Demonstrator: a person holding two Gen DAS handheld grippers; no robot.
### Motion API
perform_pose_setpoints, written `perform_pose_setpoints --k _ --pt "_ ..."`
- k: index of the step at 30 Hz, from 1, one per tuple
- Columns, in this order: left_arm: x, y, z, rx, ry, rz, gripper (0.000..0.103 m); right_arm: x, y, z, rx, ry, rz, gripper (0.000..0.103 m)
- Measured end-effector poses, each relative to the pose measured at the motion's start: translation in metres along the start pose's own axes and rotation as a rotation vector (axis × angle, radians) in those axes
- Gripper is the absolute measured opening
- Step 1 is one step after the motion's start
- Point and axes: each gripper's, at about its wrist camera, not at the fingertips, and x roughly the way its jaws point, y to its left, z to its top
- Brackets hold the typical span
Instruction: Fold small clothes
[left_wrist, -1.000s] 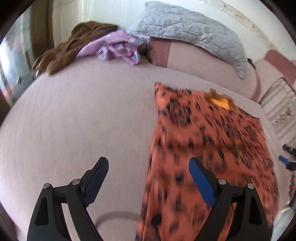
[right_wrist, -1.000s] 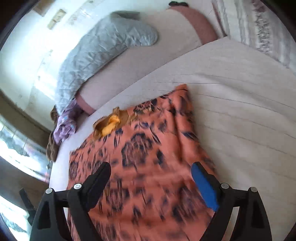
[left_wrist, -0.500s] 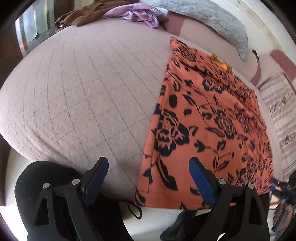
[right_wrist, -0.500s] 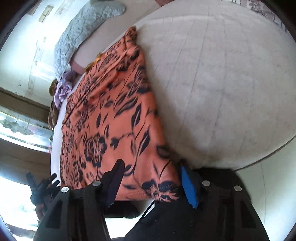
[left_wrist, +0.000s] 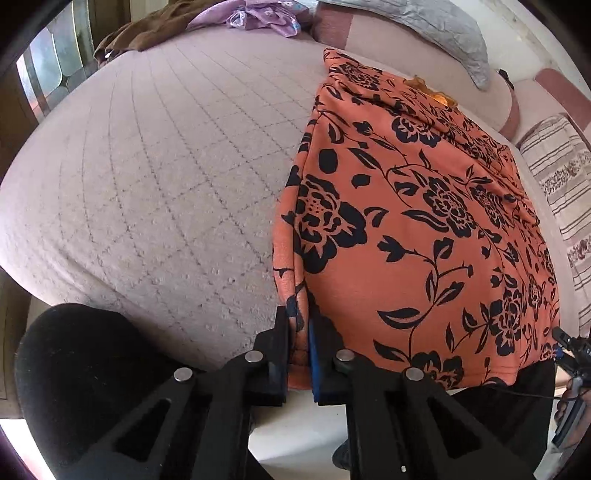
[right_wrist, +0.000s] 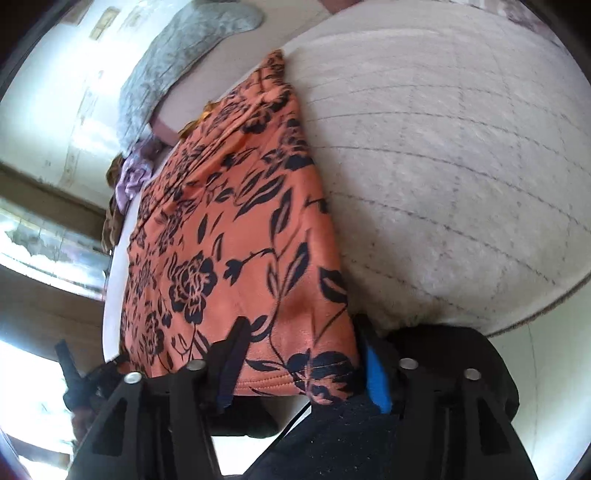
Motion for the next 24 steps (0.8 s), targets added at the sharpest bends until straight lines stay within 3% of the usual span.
perform_pose_setpoints --k 2,5,7,8,9,10,14,16,17,18,19,21,22,23,24 --pt "0.0 -0.002 -0.001 0.01 -0.001 0.006 0.01 0.002 0.001 0.001 -0.011 0.013 -0.016 0.066" --pt "0.002 -0.005 -0.002 0.016 -0.004 0.002 0.026 0.004 0.005 0.004 -0.033 0.043 -0.038 0.064" --pt "0.005 -0.007 -0.003 0.017 -0.004 -0.002 0.02 0.002 0.003 0.006 -0.028 0.047 -0.067 0.036" --pt "0.004 -0.007 -0.004 0.023 -0.003 -0.001 0.007 0.001 0.001 0.006 -0.022 0.047 -0.078 0.03" --pt "0.002 -0.006 -0.004 0.024 -0.004 -0.013 0.007 -0.001 -0.003 0.006 -0.006 0.049 -0.079 0.017" --pt "-0.004 -0.005 -0.004 0.017 -0.021 -0.019 0.007 -0.003 -0.008 0.006 0.018 0.055 -0.059 0.011" --pt "-0.035 -0.009 -0.005 0.019 -0.106 -0.045 0.007 -0.019 -0.006 0.004 0.039 0.036 -0.006 0.011" --pt "-0.03 -0.008 -0.003 0.015 -0.093 -0.047 0.01 -0.031 0.003 0.007 0.025 0.006 0.018 0.011" --pt "-0.02 -0.007 -0.003 0.021 -0.069 -0.032 0.014 -0.03 0.001 0.009 0.037 0.002 0.025 0.013" --pt "-0.005 -0.007 -0.004 0.025 -0.022 0.009 0.028 -0.025 -0.004 0.011 0.052 0.017 0.026 0.015" --pt "0.006 -0.007 -0.005 0.023 0.013 0.034 0.034 -0.017 -0.009 0.012 0.069 0.046 0.015 0.02" --pt "0.004 -0.009 -0.007 0.031 -0.026 0.03 0.046 0.004 -0.021 0.013 0.122 0.113 -0.023 0.033" --pt "0.003 -0.011 -0.008 0.041 -0.024 0.02 0.046 0.005 -0.021 0.013 0.125 0.106 -0.013 0.041" --pt "0.002 -0.012 -0.008 0.041 -0.021 0.018 0.035 0.003 -0.019 0.013 0.119 0.102 0.005 0.047" --pt "0.002 -0.011 -0.007 0.035 -0.019 0.019 0.007 0.003 -0.017 0.013 0.111 0.101 0.02 0.051"
